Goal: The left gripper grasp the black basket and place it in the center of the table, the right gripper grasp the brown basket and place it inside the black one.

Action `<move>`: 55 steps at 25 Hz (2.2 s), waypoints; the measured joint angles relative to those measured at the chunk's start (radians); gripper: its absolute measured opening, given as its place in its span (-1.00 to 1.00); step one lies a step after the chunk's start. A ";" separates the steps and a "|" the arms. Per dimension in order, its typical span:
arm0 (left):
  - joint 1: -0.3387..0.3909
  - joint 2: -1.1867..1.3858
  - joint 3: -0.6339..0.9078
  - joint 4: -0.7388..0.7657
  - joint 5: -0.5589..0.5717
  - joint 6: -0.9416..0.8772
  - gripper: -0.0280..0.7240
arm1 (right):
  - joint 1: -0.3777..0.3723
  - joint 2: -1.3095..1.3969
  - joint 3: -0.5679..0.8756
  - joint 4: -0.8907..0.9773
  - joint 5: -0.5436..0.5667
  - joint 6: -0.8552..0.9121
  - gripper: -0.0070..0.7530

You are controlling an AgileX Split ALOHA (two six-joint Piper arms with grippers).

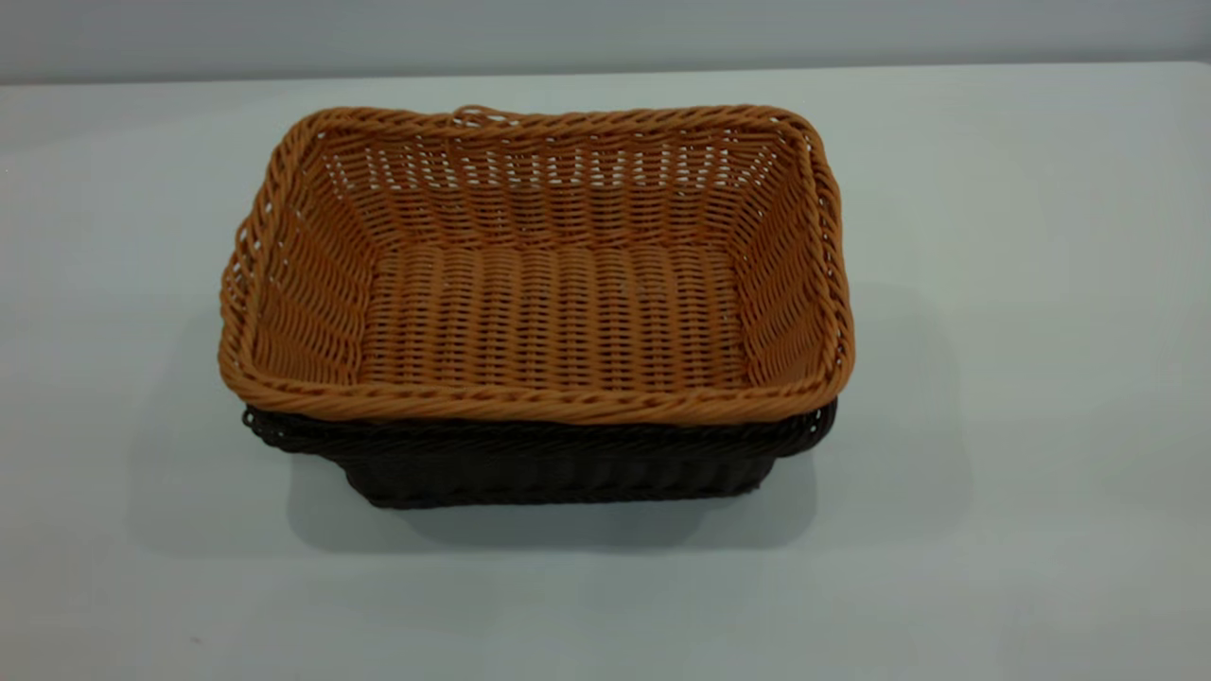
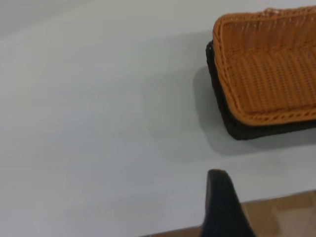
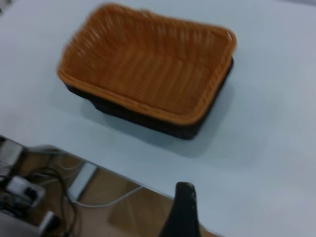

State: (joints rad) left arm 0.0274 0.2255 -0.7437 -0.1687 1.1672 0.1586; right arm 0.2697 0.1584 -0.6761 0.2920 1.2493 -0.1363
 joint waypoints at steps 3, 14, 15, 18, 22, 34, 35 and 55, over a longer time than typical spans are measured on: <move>0.000 -0.094 0.099 0.000 0.000 0.002 0.14 | 0.000 -0.061 0.103 -0.027 -0.030 -0.028 0.57; 0.000 -0.135 0.243 0.000 -0.020 0.009 0.14 | 0.000 -0.174 0.204 -0.082 -0.092 -0.060 0.57; 0.000 -0.135 0.250 0.000 -0.030 0.009 0.14 | 0.000 -0.174 0.204 -0.083 -0.092 -0.060 0.57; 0.000 -0.135 0.254 0.002 -0.035 0.008 0.14 | 0.000 -0.174 0.204 -0.084 -0.092 -0.060 0.57; 0.000 -0.135 0.254 0.039 -0.038 0.008 0.14 | 0.000 -0.174 0.204 -0.085 -0.092 -0.060 0.57; 0.000 -0.153 0.254 0.048 -0.039 0.008 0.14 | 0.000 -0.174 0.204 -0.085 -0.092 -0.060 0.57; -0.005 -0.168 0.254 0.049 -0.039 0.008 0.14 | 0.000 -0.174 0.204 -0.085 -0.092 -0.060 0.57; -0.048 -0.245 0.254 0.078 -0.039 -0.056 0.14 | 0.000 -0.174 0.204 -0.081 -0.092 -0.060 0.57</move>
State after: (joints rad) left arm -0.0208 -0.0195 -0.4895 -0.0903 1.1279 0.1031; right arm 0.2697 -0.0160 -0.4726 0.2105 1.1574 -0.1964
